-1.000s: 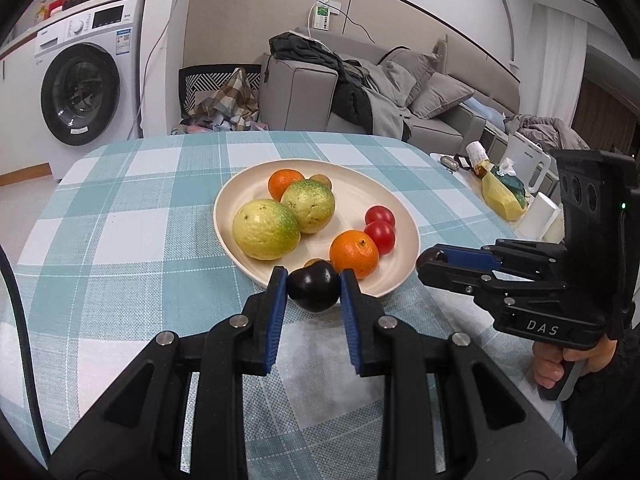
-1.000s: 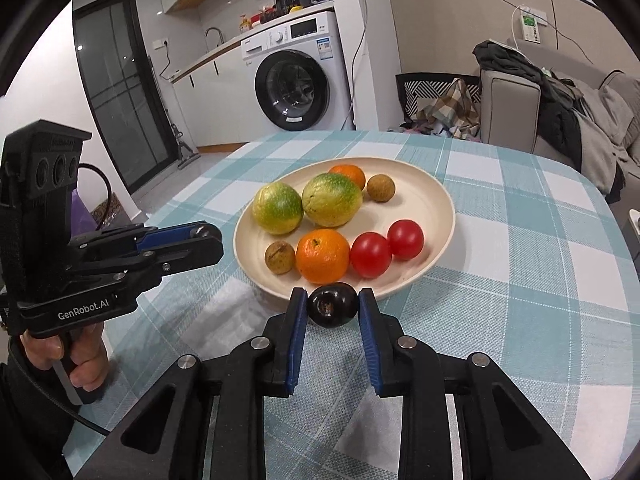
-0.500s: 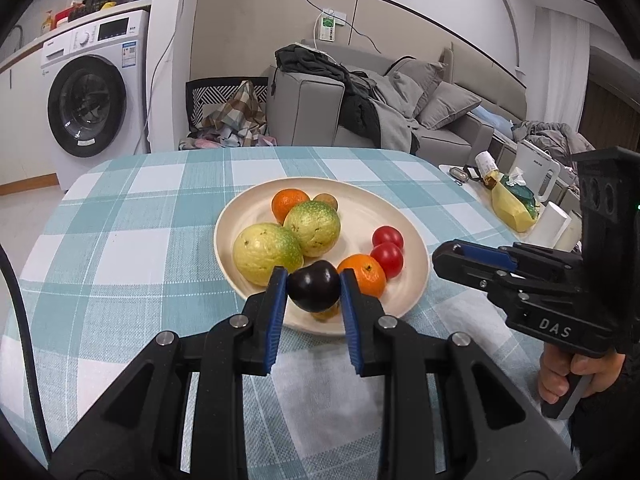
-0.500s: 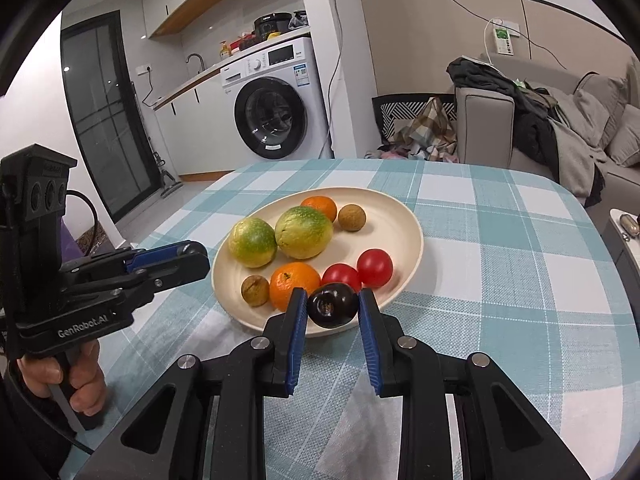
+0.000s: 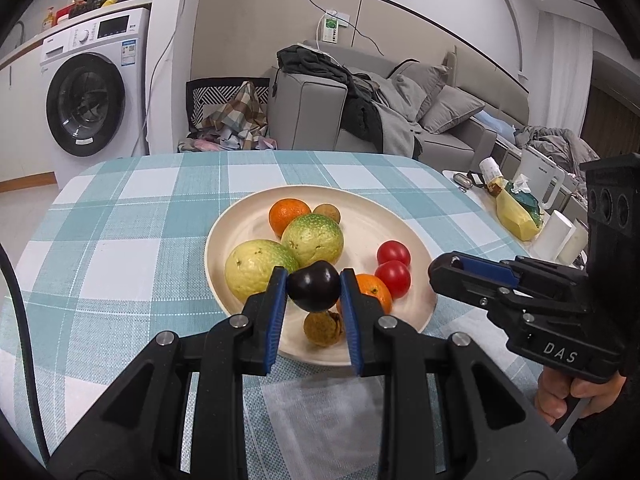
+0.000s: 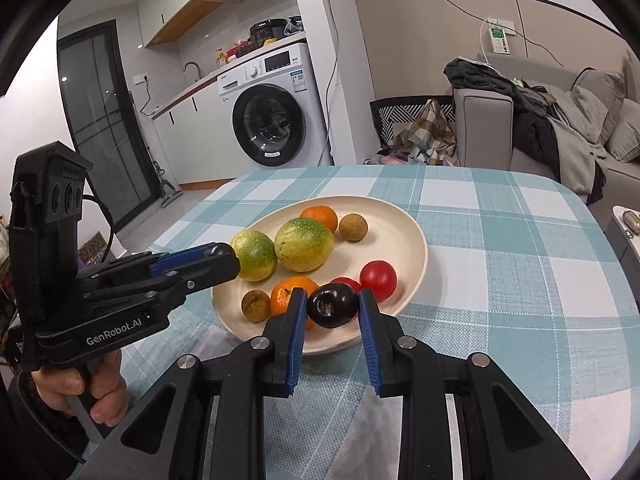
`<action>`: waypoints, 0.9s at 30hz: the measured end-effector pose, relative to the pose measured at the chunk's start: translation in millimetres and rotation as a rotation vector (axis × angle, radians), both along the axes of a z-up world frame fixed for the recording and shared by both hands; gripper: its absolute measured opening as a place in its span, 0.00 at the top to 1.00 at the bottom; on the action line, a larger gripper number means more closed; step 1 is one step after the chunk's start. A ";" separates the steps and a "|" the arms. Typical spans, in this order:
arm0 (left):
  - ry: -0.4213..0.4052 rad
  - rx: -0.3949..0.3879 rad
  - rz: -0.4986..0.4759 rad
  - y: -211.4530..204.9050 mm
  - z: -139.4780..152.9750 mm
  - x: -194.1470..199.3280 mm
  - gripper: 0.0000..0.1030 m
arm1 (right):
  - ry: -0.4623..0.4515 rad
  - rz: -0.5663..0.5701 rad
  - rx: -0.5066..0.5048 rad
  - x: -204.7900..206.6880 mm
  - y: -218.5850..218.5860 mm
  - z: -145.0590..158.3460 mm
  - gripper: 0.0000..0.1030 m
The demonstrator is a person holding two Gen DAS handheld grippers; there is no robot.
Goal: Organize fruits
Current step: 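Lift both held plums and carry them over the cream plate, then open the left tool to drop its plum while the right tool releases its plum onto the plate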
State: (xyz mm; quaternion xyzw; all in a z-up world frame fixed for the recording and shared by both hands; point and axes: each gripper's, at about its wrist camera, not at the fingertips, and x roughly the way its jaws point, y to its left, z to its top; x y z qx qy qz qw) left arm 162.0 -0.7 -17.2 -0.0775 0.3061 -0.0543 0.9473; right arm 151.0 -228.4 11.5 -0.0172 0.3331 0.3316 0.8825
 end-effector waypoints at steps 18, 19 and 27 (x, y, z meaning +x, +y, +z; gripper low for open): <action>0.008 0.042 -0.034 -14.1 -7.3 15.4 0.77 | 0.023 -0.007 -0.006 20.9 19.6 -0.9 0.74; 0.009 0.043 -0.037 -14.6 -7.4 16.4 0.77 | 0.027 -0.004 -0.007 22.0 20.6 -1.6 0.74; 0.015 0.046 -0.041 -16.7 -7.3 19.7 0.77 | 0.028 -0.004 -0.010 27.2 25.3 -3.3 0.74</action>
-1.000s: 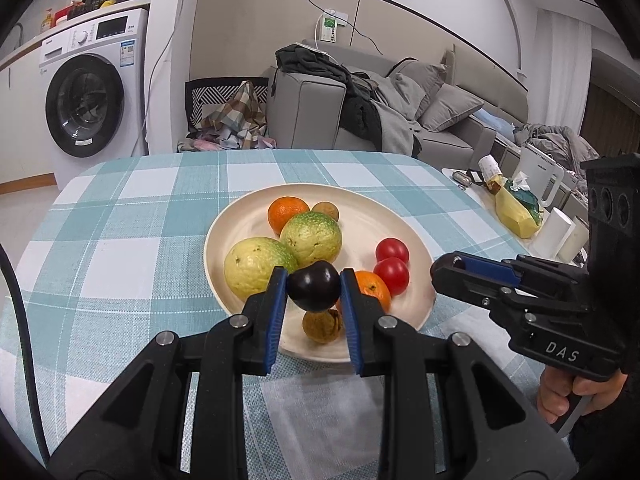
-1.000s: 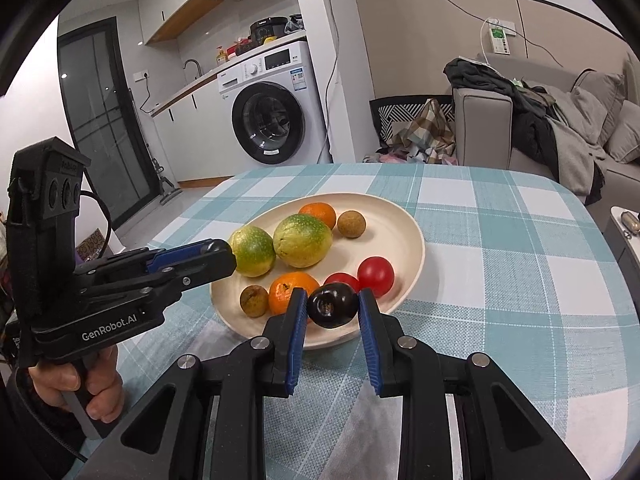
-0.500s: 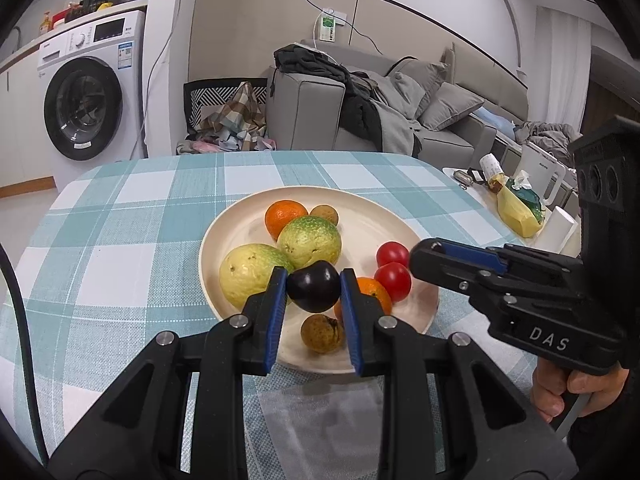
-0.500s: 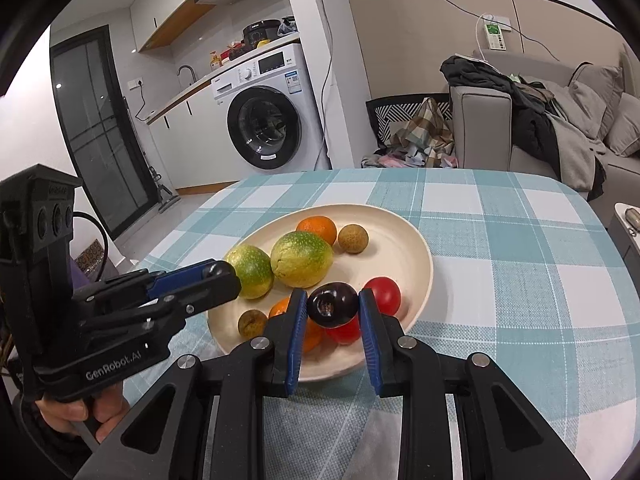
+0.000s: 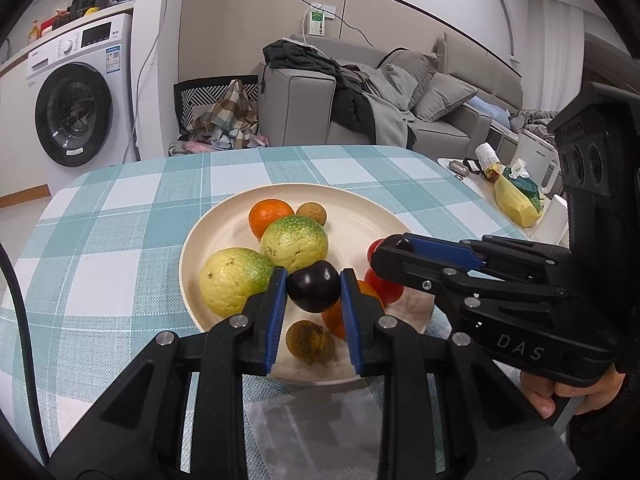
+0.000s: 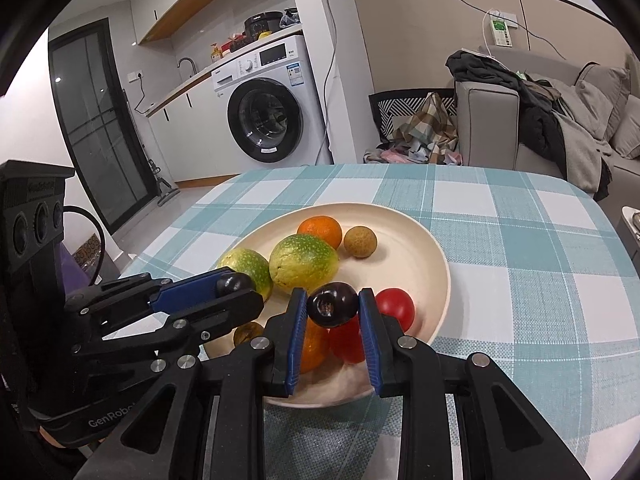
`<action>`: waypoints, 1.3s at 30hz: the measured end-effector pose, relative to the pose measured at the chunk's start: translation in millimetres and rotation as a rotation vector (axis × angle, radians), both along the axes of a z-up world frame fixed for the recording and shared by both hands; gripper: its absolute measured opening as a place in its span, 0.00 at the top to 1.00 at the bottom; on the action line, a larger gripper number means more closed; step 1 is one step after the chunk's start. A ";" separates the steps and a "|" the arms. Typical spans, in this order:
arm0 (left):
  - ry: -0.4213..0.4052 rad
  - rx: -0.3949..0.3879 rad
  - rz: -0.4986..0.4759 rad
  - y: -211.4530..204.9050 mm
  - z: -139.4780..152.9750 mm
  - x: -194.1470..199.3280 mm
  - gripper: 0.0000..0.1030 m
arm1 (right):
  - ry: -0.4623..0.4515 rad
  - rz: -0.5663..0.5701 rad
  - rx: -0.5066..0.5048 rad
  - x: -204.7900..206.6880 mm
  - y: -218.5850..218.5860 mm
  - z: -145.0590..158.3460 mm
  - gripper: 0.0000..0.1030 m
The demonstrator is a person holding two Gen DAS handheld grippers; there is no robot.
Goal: Organize fruits
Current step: 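Open the left tool to drop its plum while the right tool releases its plum onto the plate, then withdraw both open tools from the plate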
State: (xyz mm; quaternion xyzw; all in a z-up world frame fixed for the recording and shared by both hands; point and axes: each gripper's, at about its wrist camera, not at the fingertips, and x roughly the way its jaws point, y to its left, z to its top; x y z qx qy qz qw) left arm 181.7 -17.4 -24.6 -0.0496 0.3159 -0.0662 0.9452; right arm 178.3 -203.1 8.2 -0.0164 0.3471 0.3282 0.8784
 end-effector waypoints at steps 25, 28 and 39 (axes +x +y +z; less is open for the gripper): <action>-0.026 0.001 0.112 24.3 2.9 -35.3 0.16 | -0.048 -0.071 -0.005 -11.1 -24.6 6.0 0.09; -0.032 0.013 0.128 29.4 4.9 -47.4 0.10 | -0.057 -0.076 0.004 -16.2 -31.7 6.4 0.00; -0.056 0.032 0.172 28.3 11.1 -86.7 0.01 | -0.103 -0.049 0.021 -44.6 -42.5 12.7 0.00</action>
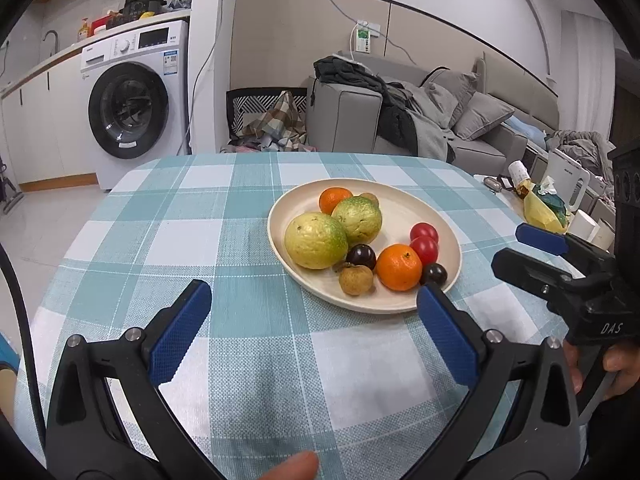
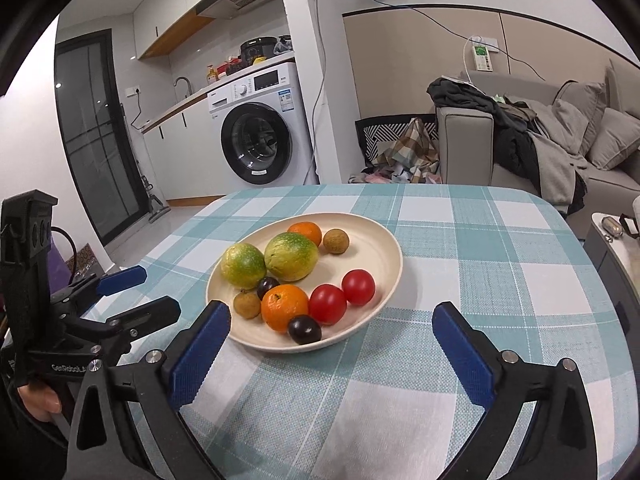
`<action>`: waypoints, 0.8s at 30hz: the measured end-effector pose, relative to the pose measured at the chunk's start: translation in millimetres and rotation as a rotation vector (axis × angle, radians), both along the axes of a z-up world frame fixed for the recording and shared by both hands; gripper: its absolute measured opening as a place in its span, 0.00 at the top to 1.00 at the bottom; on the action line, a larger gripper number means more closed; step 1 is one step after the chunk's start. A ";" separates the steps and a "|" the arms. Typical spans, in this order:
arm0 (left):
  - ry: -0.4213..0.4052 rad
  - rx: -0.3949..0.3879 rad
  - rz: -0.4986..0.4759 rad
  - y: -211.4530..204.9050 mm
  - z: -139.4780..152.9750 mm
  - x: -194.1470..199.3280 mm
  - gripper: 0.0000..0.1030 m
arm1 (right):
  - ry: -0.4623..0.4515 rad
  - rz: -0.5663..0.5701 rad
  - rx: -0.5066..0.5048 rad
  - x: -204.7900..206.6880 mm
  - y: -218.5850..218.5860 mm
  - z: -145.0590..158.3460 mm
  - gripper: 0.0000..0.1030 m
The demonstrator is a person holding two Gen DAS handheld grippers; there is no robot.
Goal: Organize fruits
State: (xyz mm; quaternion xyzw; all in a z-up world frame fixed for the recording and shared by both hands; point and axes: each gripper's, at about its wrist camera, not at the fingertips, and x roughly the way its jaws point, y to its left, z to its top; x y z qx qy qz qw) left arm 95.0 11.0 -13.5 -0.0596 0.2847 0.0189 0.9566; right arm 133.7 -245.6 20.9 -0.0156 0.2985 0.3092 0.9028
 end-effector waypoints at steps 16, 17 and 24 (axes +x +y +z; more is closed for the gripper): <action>-0.043 0.025 -0.020 -9.2 6.6 -13.4 0.01 | -0.071 0.039 -0.028 -19.2 3.8 3.8 0.00; -0.043 0.025 -0.020 -9.2 6.6 -13.3 0.01 | -0.071 0.039 -0.027 -19.3 3.7 3.9 0.00; -0.042 0.024 -0.017 -9.8 6.6 -14.8 0.01 | -0.075 0.030 -0.028 -19.2 4.8 4.4 0.00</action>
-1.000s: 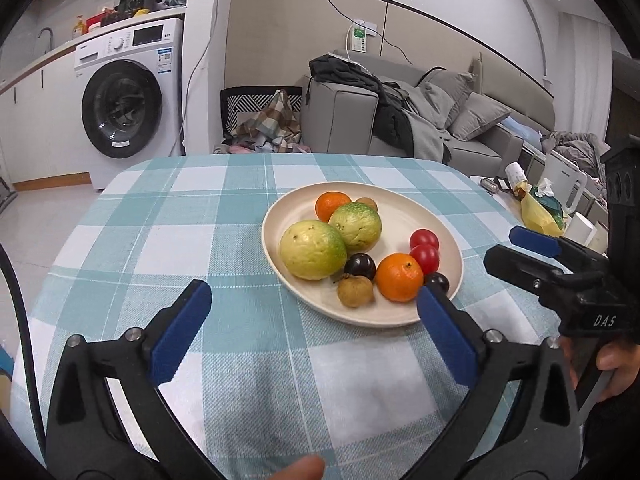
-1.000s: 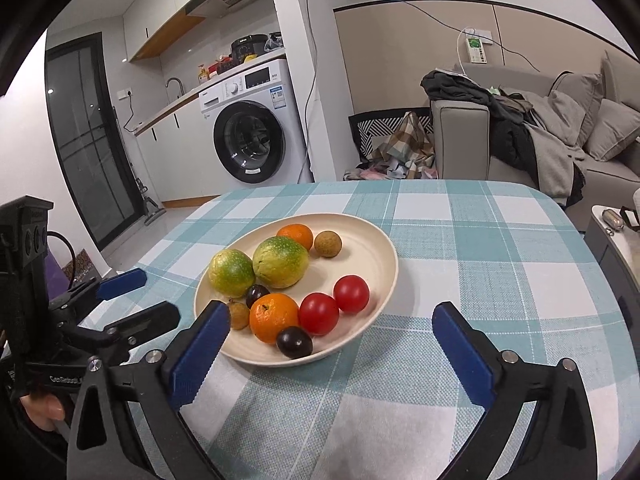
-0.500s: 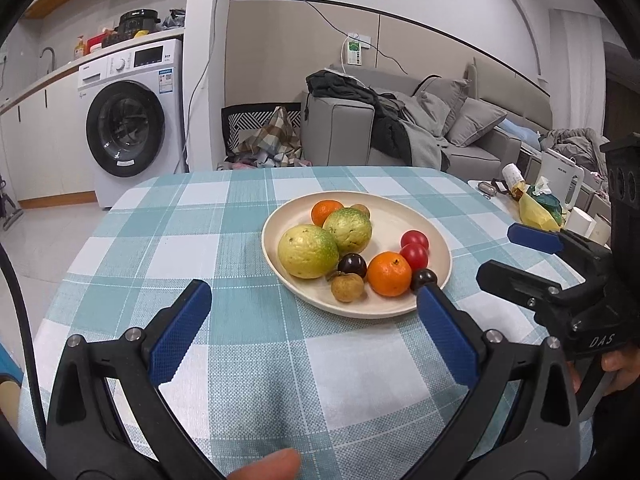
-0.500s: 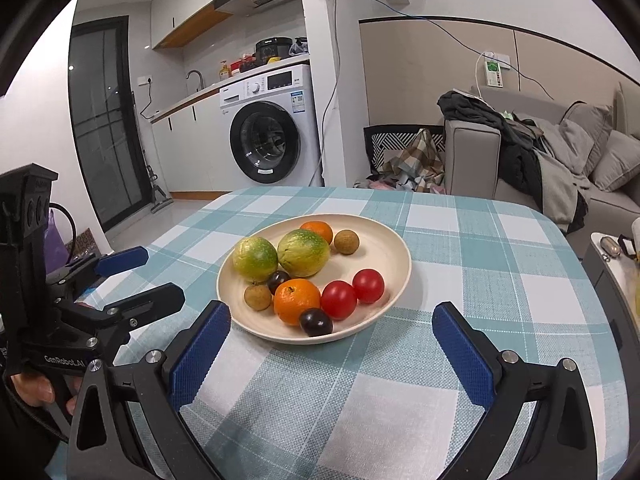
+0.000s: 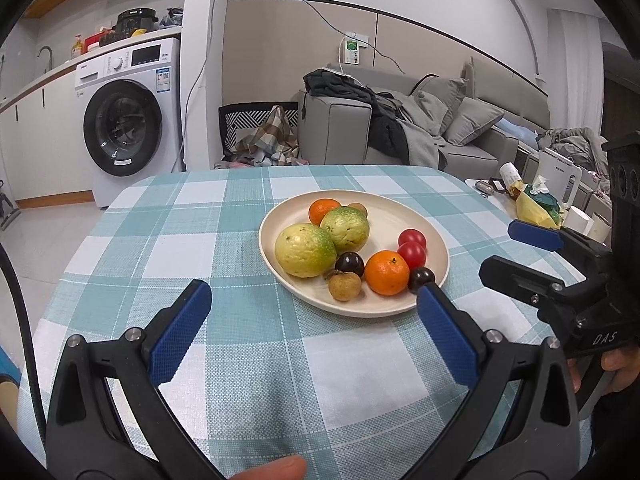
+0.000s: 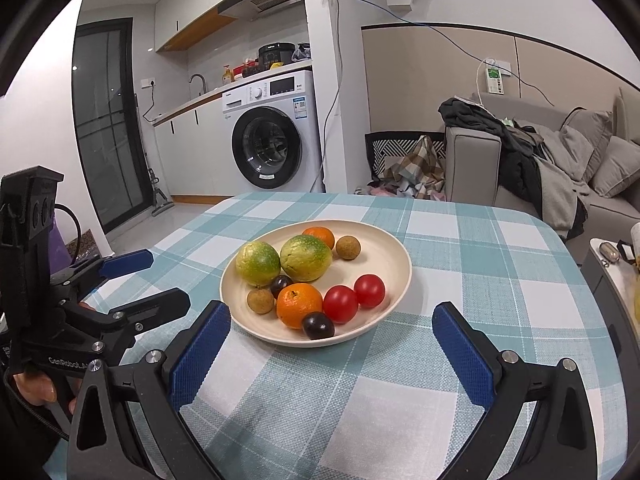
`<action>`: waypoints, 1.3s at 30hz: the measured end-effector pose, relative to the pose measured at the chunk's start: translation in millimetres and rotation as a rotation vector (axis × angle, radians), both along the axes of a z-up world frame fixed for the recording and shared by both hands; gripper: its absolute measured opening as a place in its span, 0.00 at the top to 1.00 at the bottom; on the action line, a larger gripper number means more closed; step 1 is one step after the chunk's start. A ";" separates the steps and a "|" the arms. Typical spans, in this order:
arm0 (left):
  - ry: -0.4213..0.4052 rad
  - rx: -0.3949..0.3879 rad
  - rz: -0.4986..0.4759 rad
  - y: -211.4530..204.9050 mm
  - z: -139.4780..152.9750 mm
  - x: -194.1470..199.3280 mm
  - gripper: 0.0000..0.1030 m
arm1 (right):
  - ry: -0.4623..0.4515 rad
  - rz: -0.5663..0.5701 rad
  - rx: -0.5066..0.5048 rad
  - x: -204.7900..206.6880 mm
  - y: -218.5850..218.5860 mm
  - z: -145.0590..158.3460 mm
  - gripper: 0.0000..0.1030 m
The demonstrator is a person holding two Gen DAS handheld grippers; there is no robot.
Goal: Organize fruits
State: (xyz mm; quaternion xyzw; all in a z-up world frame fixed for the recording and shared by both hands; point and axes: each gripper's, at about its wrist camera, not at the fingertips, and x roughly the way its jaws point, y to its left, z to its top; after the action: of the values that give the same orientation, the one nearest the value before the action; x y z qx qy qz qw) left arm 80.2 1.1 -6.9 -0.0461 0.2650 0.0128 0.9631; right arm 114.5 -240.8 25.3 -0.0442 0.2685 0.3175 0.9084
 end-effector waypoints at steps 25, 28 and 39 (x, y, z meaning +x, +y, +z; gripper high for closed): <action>0.000 0.004 -0.012 -4.6 -1.3 -0.3 0.01 | 0.010 0.000 -0.001 1.5 -0.5 -2.1 0.00; 0.000 0.004 -0.012 -4.8 -1.2 -0.3 0.01 | 0.009 0.001 -0.001 1.4 -0.4 -1.8 0.00; -0.001 0.003 -0.013 -4.8 -1.4 1.0 0.01 | 0.011 0.000 -0.002 1.3 -0.4 -1.9 0.00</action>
State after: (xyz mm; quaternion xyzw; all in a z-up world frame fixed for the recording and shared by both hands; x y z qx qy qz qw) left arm 81.2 -3.7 -8.3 -0.0431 0.2650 0.0068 0.9633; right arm 115.8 -241.2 23.4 -0.0432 0.2735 0.3177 0.9069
